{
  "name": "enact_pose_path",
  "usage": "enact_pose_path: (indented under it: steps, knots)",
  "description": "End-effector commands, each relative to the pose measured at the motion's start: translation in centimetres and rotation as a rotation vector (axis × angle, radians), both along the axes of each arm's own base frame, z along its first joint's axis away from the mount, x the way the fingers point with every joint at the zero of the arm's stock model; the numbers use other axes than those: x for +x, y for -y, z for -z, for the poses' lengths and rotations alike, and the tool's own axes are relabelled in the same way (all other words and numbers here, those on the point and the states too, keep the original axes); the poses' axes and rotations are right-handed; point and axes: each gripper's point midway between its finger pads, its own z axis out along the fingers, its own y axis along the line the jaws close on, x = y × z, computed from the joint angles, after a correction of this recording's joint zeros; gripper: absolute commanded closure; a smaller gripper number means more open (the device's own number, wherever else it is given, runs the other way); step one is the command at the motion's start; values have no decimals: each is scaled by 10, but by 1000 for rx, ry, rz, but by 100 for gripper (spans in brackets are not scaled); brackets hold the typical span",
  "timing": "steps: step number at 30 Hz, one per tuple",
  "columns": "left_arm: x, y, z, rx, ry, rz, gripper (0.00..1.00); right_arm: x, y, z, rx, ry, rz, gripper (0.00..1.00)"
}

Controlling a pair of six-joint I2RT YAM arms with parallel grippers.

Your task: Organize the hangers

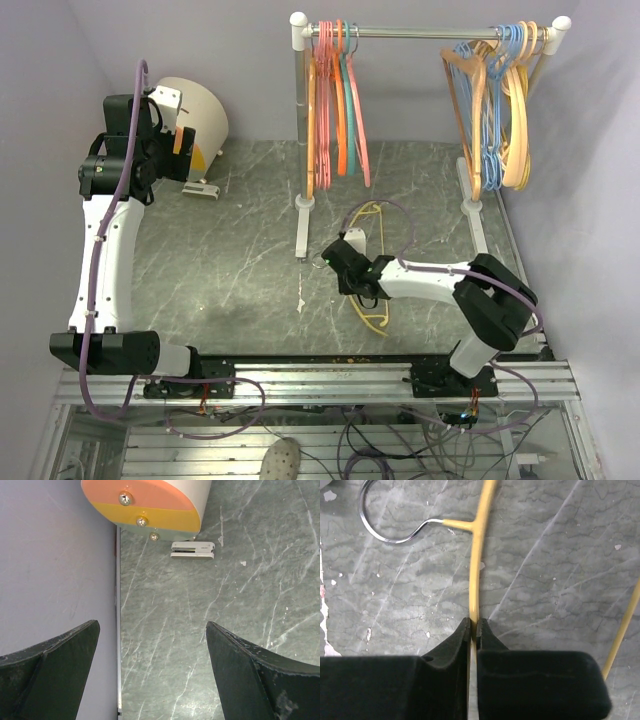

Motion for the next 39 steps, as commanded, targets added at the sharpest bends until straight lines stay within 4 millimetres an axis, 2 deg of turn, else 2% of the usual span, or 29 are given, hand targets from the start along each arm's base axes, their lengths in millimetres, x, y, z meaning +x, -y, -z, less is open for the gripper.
enact_pose_path:
  steps: [1,4,8,11,13,19,25,30,36,39]
  knots:
    - [-2,2,-2,-11,5,11,1,-22,24,27,-97,-90,-5,100]
    - [-2,2,-2,-13,6,11,1,-23,22,6,-21,-44,-2,100]
    - [-1,2,-4,-14,7,13,1,-27,12,-57,212,84,-18,100]
    - [-1,2,-5,-16,10,13,1,-30,16,-100,351,184,-16,100]
    - [0,3,-5,-18,9,16,1,-33,21,-121,418,245,-22,100]
    - [0,5,-8,-25,13,22,1,-37,32,-157,608,349,-42,100]
    - [-2,6,-13,-29,23,29,1,-34,45,-175,813,379,-59,100]
    - [-4,5,-13,-26,28,27,1,-37,57,-200,1002,435,-91,100]
    - [-7,2,-17,-14,42,14,1,-46,56,-229,1198,519,-178,100]
    - [-9,2,-18,-13,45,14,1,-41,63,-239,1224,551,-152,100]
